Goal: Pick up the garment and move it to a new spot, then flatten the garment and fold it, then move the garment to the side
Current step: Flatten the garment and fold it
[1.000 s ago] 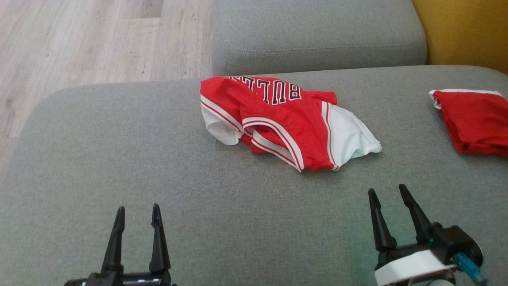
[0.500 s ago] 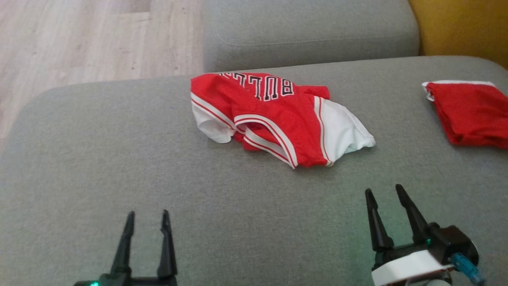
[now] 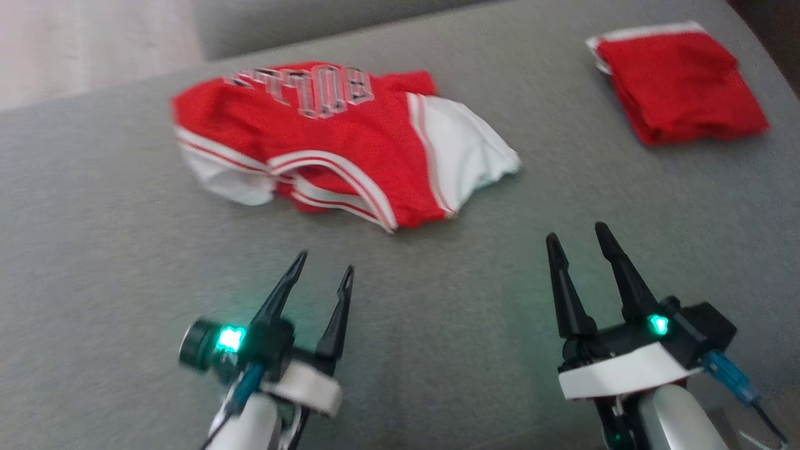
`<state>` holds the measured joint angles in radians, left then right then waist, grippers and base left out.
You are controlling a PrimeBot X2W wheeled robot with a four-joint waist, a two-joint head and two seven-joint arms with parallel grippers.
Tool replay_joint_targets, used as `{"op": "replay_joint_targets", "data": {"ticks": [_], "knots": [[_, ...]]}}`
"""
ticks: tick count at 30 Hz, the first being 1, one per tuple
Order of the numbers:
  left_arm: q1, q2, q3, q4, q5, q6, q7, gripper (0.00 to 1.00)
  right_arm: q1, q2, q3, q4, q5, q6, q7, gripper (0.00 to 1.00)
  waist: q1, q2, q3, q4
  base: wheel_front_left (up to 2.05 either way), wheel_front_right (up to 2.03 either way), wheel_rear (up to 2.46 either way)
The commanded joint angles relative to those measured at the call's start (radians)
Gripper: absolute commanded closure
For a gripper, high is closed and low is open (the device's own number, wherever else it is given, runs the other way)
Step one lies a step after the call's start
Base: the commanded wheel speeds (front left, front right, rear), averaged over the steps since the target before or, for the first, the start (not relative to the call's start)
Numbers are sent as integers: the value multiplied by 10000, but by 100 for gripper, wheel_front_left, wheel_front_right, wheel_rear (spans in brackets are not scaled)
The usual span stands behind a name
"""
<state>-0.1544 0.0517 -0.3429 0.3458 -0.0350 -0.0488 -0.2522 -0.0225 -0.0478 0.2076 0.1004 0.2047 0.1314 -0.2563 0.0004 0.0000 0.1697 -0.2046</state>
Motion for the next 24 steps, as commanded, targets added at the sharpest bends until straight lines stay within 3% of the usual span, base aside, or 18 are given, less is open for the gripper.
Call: {"op": "replay_joint_targets", "data": {"ticks": [1,7,15,16,17,18,19,24], "knots": [[-718,-1,132,193,125,-103,-95,0,-336,-25,295,-344,88,-7,-55,0,-4,0,986,-1019,0,0,0],[-2700,127,-158,2884,443,-268,282,0,-659,-24,356,-443,401,-7,-55,0,-4,0,1746,-2048,0,0,0],[-3663,233,-221,3724,529,-148,21,0,-736,-24,390,-469,589,-7,-55,0,-4,0,1997,-2518,0,0,0],[-3717,256,-268,3694,585,-99,-18,4,-735,-24,395,-456,603,-7,-55,0,-4,0,1984,-2544,0,0,0],[-3751,268,-322,3613,642,-42,-47,51,-727,-24,394,-442,615,-7,-55,0,-4,0,1956,-2560,0,0,0],[-3764,267,-372,3509,677,1,-66,81,-711,-24,381,-426,622,-7,-55,0,-4,0,1909,-2565,0,0,0],[-3770,268,-431,3397,709,19,-78,100,-684,-24,367,-408,621,-7,-55,0,-4,0,1858,-2562,0,0,0],[-3799,400,-568,2197,763,160,-91,100,-683,-24,448,-337,584,-7,-55,0,-4,0,1572,-2555,0,0,0]]}}
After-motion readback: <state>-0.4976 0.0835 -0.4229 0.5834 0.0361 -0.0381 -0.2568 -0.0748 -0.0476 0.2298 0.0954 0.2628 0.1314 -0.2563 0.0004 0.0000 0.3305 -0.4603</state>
